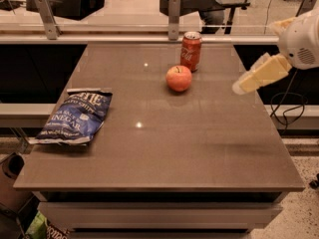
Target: Move coke can near blue chip bag
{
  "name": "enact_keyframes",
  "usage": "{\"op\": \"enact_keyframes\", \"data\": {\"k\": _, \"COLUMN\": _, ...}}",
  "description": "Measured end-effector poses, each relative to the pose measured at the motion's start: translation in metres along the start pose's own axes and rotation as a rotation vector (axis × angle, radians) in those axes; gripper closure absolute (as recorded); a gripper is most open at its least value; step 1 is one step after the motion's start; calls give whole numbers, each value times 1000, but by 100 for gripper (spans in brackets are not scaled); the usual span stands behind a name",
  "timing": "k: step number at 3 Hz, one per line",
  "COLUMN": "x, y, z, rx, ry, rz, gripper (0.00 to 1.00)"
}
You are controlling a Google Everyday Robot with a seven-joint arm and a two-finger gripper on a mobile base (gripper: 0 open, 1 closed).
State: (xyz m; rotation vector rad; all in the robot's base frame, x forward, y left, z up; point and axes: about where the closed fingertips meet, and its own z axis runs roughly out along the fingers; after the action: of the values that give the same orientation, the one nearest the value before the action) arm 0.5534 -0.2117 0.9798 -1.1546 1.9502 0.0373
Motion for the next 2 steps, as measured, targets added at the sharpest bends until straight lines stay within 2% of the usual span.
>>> {"op": "enact_keyframes", "data": {"k": 1, "x": -11, "y": -23, "z": 30, "rx": 12, "ry": -127, "rz": 58, "gripper": 0}}
{"op": "enact_keyframes", "data": {"k": 2, "x": -19, "y": -38, "z": 62, "rx": -3, "ry": -232, "rz": 121, "gripper": 0}}
